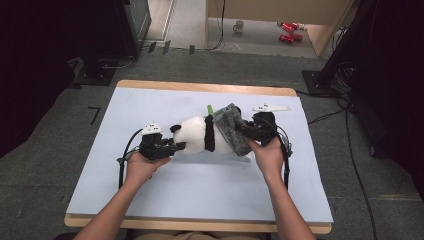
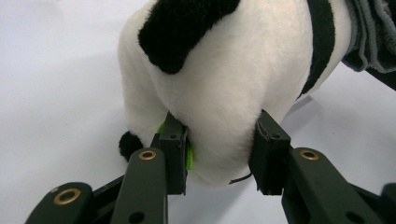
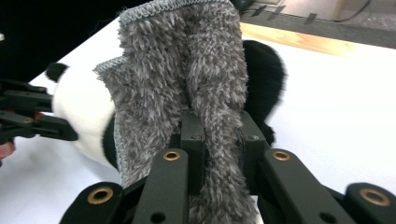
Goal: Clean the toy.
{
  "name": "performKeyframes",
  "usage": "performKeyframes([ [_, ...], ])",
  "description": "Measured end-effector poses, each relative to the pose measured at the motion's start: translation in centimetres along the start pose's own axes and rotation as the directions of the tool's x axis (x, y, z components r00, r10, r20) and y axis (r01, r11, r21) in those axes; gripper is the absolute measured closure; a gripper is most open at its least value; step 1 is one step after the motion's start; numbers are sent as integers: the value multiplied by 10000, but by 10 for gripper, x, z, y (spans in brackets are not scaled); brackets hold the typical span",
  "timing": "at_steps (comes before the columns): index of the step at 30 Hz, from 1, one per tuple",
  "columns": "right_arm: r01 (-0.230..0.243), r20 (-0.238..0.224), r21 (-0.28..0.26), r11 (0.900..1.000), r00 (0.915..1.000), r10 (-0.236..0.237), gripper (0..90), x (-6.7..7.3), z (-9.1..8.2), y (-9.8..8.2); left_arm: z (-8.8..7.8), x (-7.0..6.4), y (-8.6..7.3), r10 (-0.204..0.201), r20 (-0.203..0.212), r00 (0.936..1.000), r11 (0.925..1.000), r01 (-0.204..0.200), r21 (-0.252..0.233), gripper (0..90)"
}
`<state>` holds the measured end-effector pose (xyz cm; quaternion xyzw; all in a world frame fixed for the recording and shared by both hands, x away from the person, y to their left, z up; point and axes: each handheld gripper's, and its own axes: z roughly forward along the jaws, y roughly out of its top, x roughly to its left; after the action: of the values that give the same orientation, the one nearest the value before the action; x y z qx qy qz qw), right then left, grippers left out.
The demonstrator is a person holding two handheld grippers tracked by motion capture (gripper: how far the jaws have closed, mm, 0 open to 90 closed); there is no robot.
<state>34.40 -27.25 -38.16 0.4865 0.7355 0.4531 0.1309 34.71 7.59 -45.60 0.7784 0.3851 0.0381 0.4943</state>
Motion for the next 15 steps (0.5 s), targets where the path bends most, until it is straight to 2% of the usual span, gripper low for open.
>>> performKeyframes([
  [3, -166, 274, 23, 9999, 9995, 166, 781, -8, -5, -2, 0, 1, 0, -66, -4, 10000, 10000, 66, 12, 626],
  [7, -130, 477, -7, 9999, 9988, 130, 785, -8, -14, 0, 0, 0, 0, -154, -32, 9999, 9999, 154, 17, 626],
  [9, -127, 322, -98, 9999, 9994, 130, 786, -4, -20, 3, 0, 1, -1, -238, -6, 9997, 9997, 238, -14, 625],
  [13, 34, -179, -403, 9992, 9998, -41, 787, 11, -30, 14, -1, 2, 0, -778, 145, 9969, 9970, 779, -41, 620],
  [15, 264, -450, -529, 9983, 9986, -288, 787, 22, -32, 18, -1, 1, 0, -712, 87, 9974, 9974, 713, -48, 620],
])
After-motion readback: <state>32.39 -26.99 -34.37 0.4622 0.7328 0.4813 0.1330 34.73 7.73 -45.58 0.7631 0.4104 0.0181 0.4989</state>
